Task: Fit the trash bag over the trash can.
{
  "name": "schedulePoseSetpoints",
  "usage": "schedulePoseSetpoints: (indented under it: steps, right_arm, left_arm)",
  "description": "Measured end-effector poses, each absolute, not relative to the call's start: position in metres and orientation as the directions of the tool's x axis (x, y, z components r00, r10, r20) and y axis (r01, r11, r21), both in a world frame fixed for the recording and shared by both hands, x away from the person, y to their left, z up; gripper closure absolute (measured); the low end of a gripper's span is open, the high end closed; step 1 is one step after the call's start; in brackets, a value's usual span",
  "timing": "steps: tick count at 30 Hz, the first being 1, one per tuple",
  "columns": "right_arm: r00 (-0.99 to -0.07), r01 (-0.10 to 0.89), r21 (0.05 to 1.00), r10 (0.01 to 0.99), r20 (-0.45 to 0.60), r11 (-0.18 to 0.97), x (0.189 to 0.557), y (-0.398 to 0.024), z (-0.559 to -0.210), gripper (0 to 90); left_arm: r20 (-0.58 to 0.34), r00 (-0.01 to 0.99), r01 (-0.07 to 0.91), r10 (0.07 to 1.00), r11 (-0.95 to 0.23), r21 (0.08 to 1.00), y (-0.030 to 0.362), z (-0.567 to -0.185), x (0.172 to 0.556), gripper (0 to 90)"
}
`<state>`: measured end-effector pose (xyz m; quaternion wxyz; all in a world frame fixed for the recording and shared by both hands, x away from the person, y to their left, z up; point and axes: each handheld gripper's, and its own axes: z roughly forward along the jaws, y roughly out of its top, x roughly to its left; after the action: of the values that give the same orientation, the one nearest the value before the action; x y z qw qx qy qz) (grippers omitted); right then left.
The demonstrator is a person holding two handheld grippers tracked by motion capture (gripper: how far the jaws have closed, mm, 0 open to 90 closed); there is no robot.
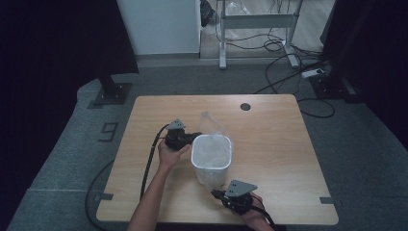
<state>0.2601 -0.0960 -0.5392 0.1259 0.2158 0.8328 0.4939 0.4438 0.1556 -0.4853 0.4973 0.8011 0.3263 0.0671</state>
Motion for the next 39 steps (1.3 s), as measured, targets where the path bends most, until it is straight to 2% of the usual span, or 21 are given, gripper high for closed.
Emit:
schedulePoseSetpoints:
  steps: [14,39]
  right_arm:
    - [-0.866,0.257,0.865,0.5,0.008,0.432,0.261,-0.098,-0.542,89.3]
    - [-0.868,0.272,0.841,0.496,0.005,0.468,0.263,-0.093,-0.547,89.3]
  left_arm:
    - [-0.228,0.781,0.47,0.581,-0.308,0.827,0.148,-0.493,0.444,90.0]
    - [-0.236,0.774,0.477,0.588,-0.295,0.828,0.158,-0.5,0.437,89.4]
